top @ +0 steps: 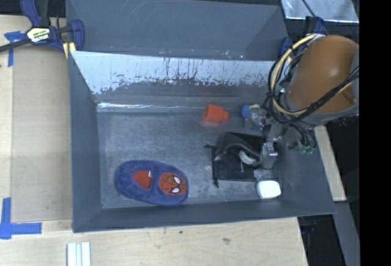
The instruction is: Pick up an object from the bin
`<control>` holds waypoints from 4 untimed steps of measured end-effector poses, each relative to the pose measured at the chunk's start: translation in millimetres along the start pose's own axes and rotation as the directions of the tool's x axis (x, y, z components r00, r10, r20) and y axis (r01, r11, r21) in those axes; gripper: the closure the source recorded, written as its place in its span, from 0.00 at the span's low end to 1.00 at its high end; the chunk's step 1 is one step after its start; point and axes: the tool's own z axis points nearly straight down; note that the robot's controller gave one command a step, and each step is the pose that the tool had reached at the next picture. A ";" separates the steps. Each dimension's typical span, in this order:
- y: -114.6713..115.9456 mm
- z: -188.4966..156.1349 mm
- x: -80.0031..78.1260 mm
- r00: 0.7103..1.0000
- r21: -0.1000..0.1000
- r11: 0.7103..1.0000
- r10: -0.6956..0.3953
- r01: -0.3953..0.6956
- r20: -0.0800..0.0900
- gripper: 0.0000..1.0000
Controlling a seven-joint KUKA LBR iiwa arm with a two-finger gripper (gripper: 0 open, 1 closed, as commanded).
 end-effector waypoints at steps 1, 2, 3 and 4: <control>45.0 83.4 -12.0 0.993 -0.002 0.993 0.114 -0.114 -0.006 0.00; 42.5 78.7 -15.0 0.993 -0.001 0.993 0.115 -0.115 0.005 1.00; -15.8 -30.4 -8.7 0.994 -0.002 0.994 0.105 -0.105 0.001 1.00; -52.4 -138.6 27.1 0.999 0.002 0.999 0.034 -0.034 0.001 1.00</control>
Offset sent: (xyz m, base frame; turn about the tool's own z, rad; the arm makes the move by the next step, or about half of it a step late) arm 0.0127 0.0426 -0.0800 0.1172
